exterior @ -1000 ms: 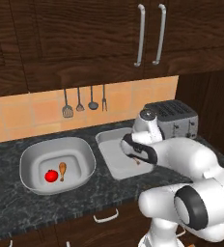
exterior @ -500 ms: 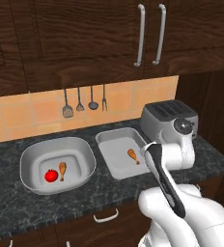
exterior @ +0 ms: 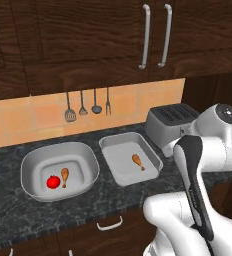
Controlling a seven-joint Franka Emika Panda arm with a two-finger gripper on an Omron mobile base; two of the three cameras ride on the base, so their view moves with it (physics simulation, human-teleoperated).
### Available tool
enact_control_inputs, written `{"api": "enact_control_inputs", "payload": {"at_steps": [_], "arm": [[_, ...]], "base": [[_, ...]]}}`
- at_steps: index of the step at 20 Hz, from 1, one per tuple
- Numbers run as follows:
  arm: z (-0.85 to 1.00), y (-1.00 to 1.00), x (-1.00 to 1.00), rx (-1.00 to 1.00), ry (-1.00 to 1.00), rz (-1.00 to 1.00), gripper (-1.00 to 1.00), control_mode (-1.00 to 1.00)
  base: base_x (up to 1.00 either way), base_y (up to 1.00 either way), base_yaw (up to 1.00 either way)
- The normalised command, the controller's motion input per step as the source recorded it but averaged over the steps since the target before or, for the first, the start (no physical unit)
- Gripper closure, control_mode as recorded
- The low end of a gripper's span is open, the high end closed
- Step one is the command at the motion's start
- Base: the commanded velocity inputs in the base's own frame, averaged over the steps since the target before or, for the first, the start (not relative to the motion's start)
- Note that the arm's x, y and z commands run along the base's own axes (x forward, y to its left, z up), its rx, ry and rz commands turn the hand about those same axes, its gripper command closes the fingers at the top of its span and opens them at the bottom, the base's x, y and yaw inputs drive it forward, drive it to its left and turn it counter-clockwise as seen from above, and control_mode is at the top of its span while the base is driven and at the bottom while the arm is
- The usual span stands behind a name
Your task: Place one tomato and one chicken drumstick in each tupperware on the nearby counter, to pack two identical lunches.
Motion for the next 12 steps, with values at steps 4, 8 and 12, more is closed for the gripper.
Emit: {"api": "enact_control_inputs", "payload": {"at_steps": [4, 8, 12], "arm": [[0.06, 0.37, -1.00, -0.08, -0.10, -0.04, -1.00, -1.00], [-0.01, 0.19, -0.75, -0.14, -0.06, -0.11, -1.00, 1.00], [0.00, 0.00, 0.00, 0.00, 0.00, 0.00, -1.00, 1.00]], "base": [[0.00, 0.00, 0.00], [-0.25, -0.02, -0.04], [-0.95, -0.77, -0.22]]}}
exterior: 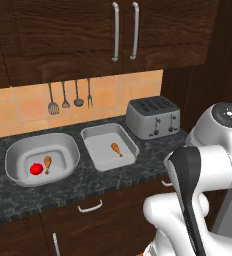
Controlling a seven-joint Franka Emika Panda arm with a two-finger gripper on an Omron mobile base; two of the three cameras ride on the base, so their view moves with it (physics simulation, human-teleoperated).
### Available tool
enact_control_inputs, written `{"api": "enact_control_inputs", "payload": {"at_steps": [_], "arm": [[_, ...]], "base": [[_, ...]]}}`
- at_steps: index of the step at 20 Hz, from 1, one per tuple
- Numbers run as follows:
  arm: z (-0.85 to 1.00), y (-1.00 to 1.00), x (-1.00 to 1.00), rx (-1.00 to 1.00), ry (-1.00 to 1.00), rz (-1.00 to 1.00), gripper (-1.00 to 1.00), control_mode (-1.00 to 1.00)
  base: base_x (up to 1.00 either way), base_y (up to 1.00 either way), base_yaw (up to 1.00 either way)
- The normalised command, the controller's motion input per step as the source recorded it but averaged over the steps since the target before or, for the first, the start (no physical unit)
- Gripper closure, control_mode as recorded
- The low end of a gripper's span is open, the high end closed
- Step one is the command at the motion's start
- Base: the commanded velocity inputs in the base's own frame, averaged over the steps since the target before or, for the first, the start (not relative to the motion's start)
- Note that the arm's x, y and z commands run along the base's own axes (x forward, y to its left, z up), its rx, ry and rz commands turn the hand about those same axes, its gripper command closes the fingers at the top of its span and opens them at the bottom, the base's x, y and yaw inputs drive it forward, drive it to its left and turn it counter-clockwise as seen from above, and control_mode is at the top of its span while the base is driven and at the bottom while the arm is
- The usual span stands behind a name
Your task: Place one tomato and one chicken drumstick in each tupperware on the nearby counter, to pack two identical lunches.
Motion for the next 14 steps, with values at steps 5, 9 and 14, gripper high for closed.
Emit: {"api": "enact_control_inputs", "payload": {"at_steps": [5, 9, 14], "arm": [[0.00, 0.00, 0.00, 0.00, 0.00, 0.00, -1.00, 1.00], [0.00, 0.00, 0.00, 0.00, 0.00, 0.00, -1.00, 1.00], [0.00, 0.00, 0.00, 0.00, 0.00, 0.00, -1.00, 1.00]], "base": [[-0.65, -1.00, -0.15], [-0.32, -1.00, -0.13], [0.18, -1.00, -0.07]]}}
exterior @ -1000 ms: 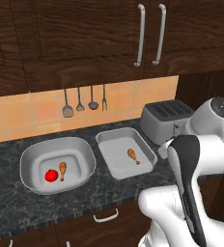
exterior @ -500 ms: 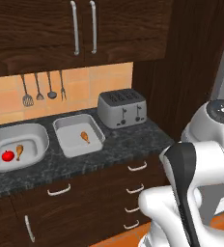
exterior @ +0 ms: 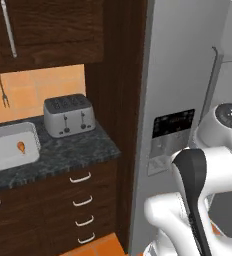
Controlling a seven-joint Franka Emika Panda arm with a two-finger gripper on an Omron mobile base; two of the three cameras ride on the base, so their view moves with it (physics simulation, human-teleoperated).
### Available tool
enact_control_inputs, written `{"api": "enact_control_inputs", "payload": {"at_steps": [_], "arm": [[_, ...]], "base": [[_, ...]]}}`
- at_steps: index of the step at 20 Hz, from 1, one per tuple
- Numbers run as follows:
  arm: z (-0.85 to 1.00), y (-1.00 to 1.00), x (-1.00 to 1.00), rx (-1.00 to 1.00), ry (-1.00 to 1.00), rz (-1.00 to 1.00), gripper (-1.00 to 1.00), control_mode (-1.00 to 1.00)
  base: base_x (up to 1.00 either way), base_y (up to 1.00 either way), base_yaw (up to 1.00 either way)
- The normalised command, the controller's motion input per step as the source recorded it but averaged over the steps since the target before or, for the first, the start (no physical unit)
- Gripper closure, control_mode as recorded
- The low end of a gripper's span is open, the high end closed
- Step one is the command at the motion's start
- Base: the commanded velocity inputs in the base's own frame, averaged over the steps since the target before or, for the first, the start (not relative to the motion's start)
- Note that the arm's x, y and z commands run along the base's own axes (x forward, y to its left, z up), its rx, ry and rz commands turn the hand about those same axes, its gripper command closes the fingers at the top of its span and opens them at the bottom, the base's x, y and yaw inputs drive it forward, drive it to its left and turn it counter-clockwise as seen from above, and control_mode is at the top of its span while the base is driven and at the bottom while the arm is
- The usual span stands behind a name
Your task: Place one tomato and one chicken drumstick in each tupperware on the nearby counter, to pack two identical lunches.
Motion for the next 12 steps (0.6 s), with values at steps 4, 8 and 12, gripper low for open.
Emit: {"api": "enact_control_inputs", "payload": {"at_steps": [4, 8, 12], "arm": [[0.00, 0.00, 0.00, 0.00, 0.00, 0.00, -1.00, 1.00], [0.00, 0.00, 0.00, 0.00, 0.00, 0.00, -1.00, 1.00], [0.00, 0.00, 0.00, 0.00, 0.00, 0.00, -1.00, 1.00]], "base": [[0.49, -1.00, -0.01], [0.59, -0.88, 0.00], [0.73, -0.57, 0.00]]}}
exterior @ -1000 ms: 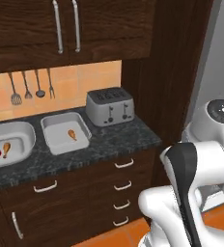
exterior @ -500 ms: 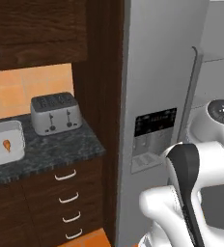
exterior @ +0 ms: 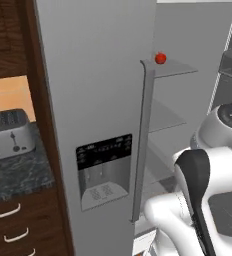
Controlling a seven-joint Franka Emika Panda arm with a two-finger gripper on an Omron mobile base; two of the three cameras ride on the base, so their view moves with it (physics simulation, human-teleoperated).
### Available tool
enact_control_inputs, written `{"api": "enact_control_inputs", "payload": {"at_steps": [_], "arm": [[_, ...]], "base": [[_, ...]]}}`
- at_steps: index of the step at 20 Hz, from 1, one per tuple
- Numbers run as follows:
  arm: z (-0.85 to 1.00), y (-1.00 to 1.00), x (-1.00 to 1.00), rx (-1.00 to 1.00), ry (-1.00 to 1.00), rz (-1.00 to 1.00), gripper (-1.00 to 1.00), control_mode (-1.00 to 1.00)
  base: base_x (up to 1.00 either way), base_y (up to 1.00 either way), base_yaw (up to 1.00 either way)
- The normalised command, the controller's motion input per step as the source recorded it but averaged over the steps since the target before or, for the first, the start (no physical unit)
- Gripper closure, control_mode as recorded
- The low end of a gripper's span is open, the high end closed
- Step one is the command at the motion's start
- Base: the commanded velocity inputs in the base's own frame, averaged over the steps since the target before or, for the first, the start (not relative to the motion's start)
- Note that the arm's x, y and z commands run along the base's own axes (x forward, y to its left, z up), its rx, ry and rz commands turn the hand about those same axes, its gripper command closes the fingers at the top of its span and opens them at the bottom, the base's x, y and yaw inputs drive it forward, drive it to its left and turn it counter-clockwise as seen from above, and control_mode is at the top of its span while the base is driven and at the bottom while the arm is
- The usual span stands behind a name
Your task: Place one tomato and one chicken drumstick in each tupperware on the nearby counter, to pack two identical lunches.
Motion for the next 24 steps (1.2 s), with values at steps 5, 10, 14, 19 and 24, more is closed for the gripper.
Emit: {"api": "enact_control_inputs", "payload": {"at_steps": [5, 10, 14, 19, 24], "arm": [[0.00, 0.00, 0.00, 0.00, 0.00, 0.00, -1.00, 1.00], [0.00, 0.00, 0.00, 0.00, 0.00, 0.00, -1.00, 1.00], [0.00, 0.00, 0.00, 0.00, 0.00, 0.00, -1.00, 1.00], [0.00, 0.00, 0.00, 0.00, 0.00, 0.00, -1.00, 1.00], [0.16, 0.02, 0.17, 0.00, -0.08, 0.00, -1.00, -1.00]], "base": [[0.78, -0.37, 0.00], [0.56, -0.43, 0.00], [0.14, -0.65, 0.00], [0.12, -0.35, 0.00], [0.11, 0.02, 0.00]]}}
